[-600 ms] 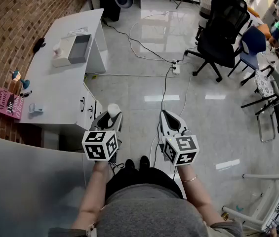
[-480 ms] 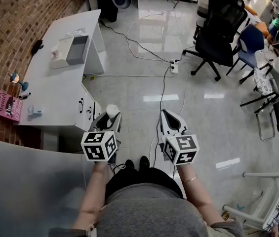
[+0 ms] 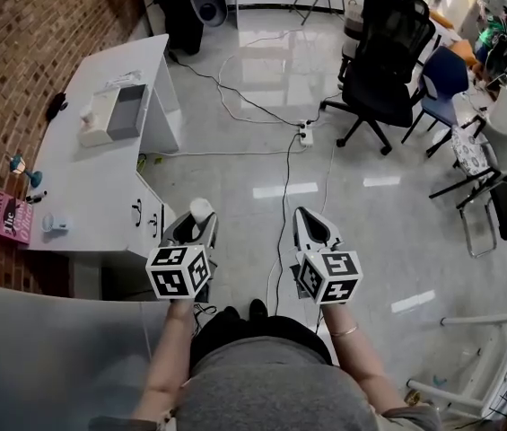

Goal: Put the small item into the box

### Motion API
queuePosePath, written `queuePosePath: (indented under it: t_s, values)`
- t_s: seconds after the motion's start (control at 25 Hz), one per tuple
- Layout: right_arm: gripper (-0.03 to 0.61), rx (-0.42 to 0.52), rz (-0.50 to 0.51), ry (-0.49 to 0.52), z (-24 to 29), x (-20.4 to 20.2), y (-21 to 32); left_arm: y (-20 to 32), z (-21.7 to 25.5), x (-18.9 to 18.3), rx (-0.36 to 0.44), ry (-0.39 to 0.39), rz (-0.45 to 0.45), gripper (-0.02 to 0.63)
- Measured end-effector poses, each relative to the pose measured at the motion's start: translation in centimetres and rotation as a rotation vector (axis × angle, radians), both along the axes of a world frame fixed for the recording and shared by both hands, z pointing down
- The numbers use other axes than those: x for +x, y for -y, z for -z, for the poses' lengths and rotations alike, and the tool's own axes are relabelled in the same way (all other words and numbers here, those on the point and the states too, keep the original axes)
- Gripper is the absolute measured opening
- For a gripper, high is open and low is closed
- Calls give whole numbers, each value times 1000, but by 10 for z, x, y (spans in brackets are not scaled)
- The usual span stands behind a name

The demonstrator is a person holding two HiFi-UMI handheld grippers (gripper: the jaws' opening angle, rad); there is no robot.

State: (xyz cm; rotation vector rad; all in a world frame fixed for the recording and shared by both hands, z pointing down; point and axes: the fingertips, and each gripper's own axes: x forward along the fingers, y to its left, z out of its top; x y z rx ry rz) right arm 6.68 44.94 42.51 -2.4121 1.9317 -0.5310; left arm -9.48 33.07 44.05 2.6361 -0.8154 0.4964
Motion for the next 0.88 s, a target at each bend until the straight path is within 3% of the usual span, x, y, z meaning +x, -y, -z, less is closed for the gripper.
queuePosePath:
  t_s: [0.48,0.88]
  values:
    - [6,-26,-2,5,-13,19,17,23,0,27,25,33,-22,175]
    - [8,-71,-64,26,-32,54,85,100,-12,55,26,24,-23,175]
